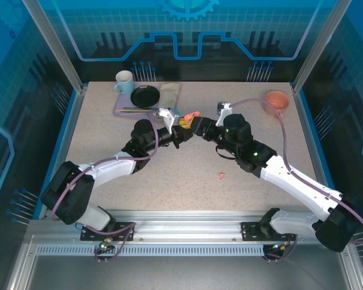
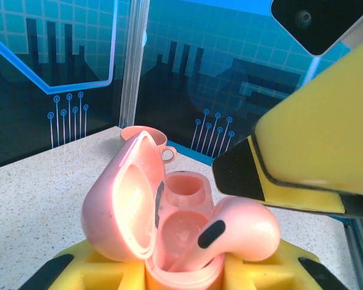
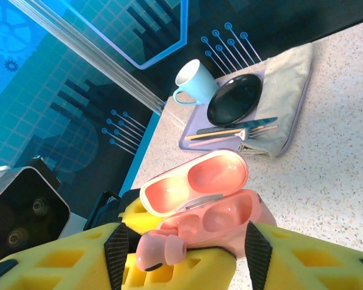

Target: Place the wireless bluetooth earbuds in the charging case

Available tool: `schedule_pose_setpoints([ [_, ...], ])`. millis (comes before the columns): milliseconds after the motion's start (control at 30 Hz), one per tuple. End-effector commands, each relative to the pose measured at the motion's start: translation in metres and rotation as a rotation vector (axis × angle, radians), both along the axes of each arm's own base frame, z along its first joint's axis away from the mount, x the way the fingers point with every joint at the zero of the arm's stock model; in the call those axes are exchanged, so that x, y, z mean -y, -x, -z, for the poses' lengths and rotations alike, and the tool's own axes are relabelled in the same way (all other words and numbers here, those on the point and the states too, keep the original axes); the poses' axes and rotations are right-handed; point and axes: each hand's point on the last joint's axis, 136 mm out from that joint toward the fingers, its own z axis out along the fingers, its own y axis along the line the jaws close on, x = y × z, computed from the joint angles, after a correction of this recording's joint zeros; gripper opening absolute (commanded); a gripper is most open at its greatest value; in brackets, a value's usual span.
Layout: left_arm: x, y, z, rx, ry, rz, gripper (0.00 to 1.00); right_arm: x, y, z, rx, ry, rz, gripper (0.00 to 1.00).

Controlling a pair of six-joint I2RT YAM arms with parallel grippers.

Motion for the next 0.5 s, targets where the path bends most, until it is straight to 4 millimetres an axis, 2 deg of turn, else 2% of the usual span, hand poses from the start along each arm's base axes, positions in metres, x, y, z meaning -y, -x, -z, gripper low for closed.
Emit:
schedule_pose_setpoints([
  [0,0.0,0.007,-0.029,0.097,0.032,0.013,0.0,-0.004,0.009,-0.021,-0.021,-0.014,-0.069,0.57],
  [200,0.001,0.006,-0.028,0.097,0.031,0.013,0.0,-0.026,0.024,-0.028,-0.082,-0.038,-0.199,0.57],
  [467,0.0,0.006,-0.029,0.102,0.026,0.01,0.0,-0.036,0.034,-0.025,-0.108,-0.036,-0.24,0.57],
])
